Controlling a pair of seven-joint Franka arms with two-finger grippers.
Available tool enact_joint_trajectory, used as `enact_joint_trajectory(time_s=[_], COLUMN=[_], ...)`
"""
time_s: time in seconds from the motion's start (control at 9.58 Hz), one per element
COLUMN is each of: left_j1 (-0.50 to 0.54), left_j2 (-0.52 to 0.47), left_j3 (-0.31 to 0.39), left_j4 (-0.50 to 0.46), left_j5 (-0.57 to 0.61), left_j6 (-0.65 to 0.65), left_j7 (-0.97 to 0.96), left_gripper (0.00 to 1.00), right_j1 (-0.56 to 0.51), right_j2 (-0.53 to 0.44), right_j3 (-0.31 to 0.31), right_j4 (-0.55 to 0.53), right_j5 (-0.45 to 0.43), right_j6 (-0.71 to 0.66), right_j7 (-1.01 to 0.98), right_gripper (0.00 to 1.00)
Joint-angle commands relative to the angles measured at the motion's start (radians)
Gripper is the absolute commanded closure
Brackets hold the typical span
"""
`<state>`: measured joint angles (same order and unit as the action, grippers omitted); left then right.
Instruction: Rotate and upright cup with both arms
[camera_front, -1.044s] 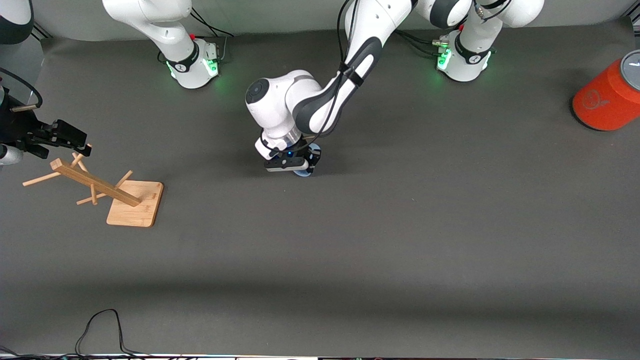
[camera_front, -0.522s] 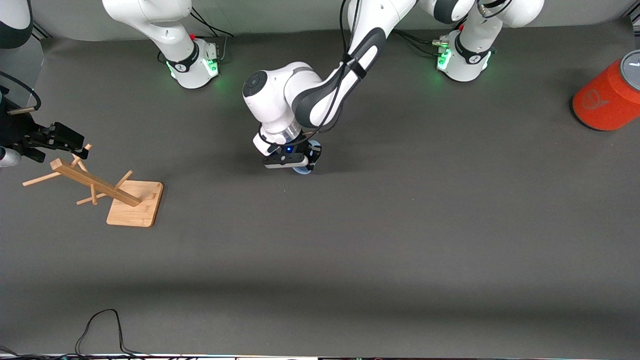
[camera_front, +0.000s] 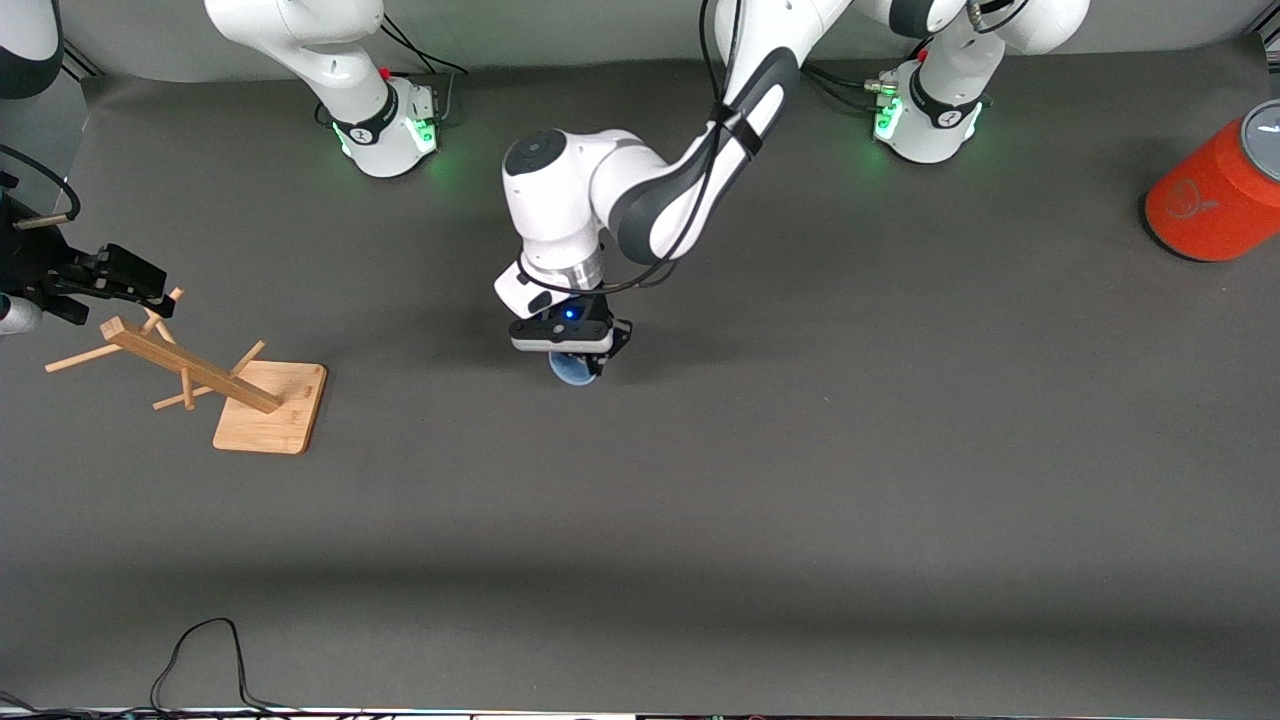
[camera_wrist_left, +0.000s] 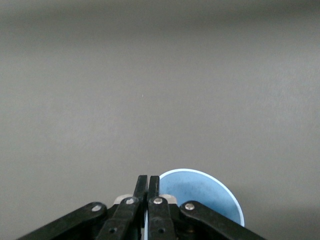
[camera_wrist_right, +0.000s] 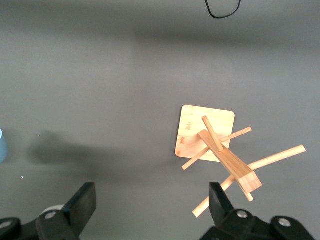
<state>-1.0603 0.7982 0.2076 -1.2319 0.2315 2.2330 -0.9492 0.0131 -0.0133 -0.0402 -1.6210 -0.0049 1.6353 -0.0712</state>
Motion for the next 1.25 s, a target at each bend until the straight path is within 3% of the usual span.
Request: enact_joint_trajectory(time_s=[0.0, 0.1, 0.31, 0.63, 0.84, 1.15], left_j1=[-0.043, -0.043, -0.056, -0.196, -0.193, -0.196], left_j2=[-0.153, -0.212, -0.255, -0.255, -0.238, -0.217], left_j3=[0.076, 0.090, 0.150, 0.324, 0.339, 0.339], left_j4=[-0.328, -0.466, -0.630, -0.746, -0.788, -0.794], left_j5=[0.054, 0.074, 0.091, 0.100, 0.098, 0.089], left_j6=[0.278, 0.442, 0.694, 0.868, 0.965, 0.973], left_j7=[-0.006, -0.006, -0.005, -0.006, -0.006, -0.010], left_gripper=[1.00, 1.00, 1.00, 1.00, 1.00, 1.00], right_j1=[0.011, 0.010, 0.011, 0.013, 0.011, 0.011], right_j2=[0.006, 0.006, 0.007, 0.012, 0.013, 0.023], right_j3=[-0.009, -0.009, -0.009, -0.007, -0.007, -0.007], right_j4=[0.012, 0.009, 0.009, 0.012, 0.012, 0.015], right_j5=[-0.013, -0.010, -0.009, -0.010, -0.010, -0.013], right_j6=[-0.026, -0.038, -0.049, -0.054, -0.054, -0.054], right_j7=[-0.012, -0.012, -0.006, -0.005, -0.009, -0.007], right_gripper=[0.00, 0.00, 0.00, 0.00, 0.00, 0.00])
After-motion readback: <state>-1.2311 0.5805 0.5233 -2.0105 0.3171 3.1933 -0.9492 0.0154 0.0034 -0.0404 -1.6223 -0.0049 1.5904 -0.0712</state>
